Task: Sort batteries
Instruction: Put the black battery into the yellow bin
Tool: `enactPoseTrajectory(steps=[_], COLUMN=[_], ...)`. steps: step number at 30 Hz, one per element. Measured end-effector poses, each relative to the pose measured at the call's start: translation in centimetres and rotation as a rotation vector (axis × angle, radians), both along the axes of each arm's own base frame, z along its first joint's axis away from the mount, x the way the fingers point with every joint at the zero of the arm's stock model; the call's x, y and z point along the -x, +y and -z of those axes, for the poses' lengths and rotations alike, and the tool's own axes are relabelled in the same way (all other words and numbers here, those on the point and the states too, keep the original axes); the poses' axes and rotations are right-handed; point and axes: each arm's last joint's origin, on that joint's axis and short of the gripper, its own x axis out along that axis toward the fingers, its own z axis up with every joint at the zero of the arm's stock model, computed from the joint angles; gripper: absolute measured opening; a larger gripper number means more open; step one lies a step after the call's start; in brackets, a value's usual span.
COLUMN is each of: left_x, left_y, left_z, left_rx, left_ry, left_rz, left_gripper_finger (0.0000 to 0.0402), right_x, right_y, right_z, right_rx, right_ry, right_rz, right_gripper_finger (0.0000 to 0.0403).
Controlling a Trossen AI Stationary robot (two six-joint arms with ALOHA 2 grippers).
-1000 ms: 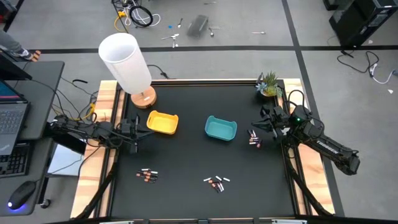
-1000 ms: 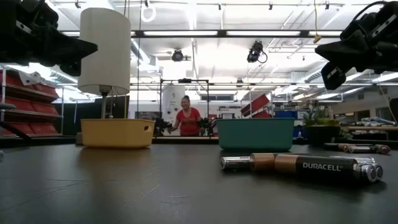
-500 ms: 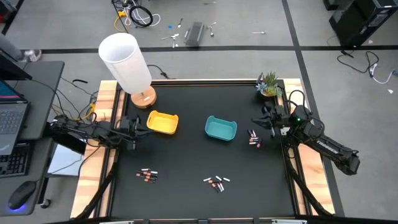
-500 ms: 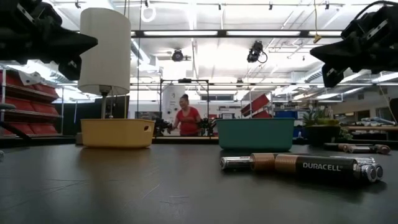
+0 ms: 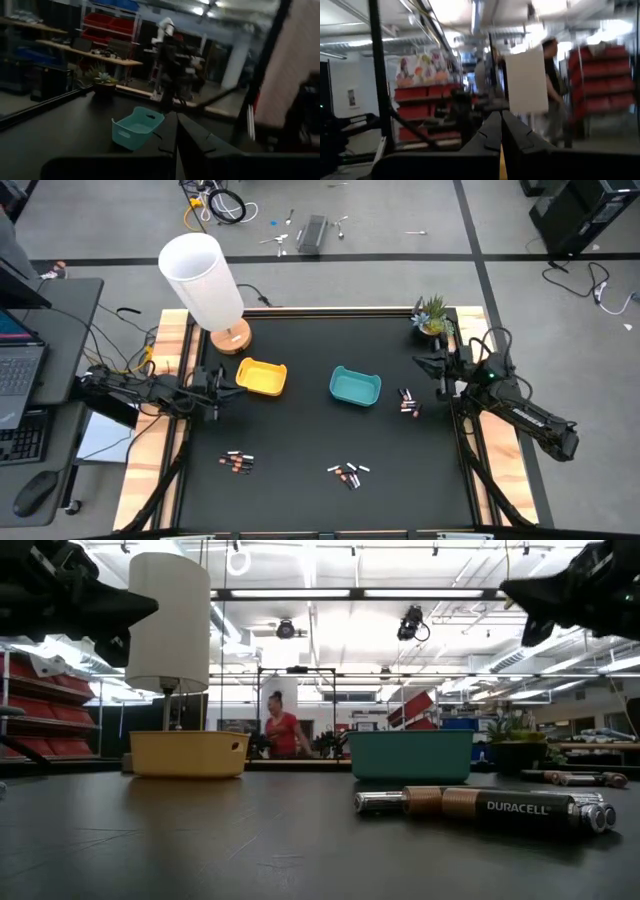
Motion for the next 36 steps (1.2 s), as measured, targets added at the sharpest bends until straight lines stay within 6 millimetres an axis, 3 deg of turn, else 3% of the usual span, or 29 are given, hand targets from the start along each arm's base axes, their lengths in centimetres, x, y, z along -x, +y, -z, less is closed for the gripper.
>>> enactPoseTrajectory(steps=[6, 14, 20, 27, 32, 36], left_x=[-0.1, -0.1, -0.1, -0.2, -0.2, -0.2], left_y=[0.0, 0.0, 0.0, 0.0, 0.0, -0.1], left_z=[0.2, 0.2, 0.5, 0.6, 0.5, 0.5], left_rx=[0.123, 0.269, 0.243, 0.109, 0.144, 0.225], left_ry=[0.004, -0.013, 0.021, 0.054, 0.035, 0.026], left_rz=[-0.003, 0.017, 0.01, 0.011, 0.006, 0.039], left_gripper_finger=[0.0021, 0.0021, 0.0021, 0.0021, 0.0021, 0.0021], right_x=[0.6, 0.8, 0.9, 0.8, 0.5, -0.6], right_y=[0.6, 1.3, 1.4, 1.4, 1.1, 0.7], right_z=[-1.4, -2.0, -2.3, -2.2, -1.7, -1.1], right_rx=[0.012, 0.058, 0.196, 0.1, -0.061, -0.151], right_ry=[-0.135, -0.19, -0.23, -0.231, -0.187, -0.013], right_rz=[-0.094, -0.173, -0.076, -0.121, -0.138, -0.149], right_gripper_finger=[0.0001, 0.0001, 0.0, 0.0001, 0.0004, 0.0045])
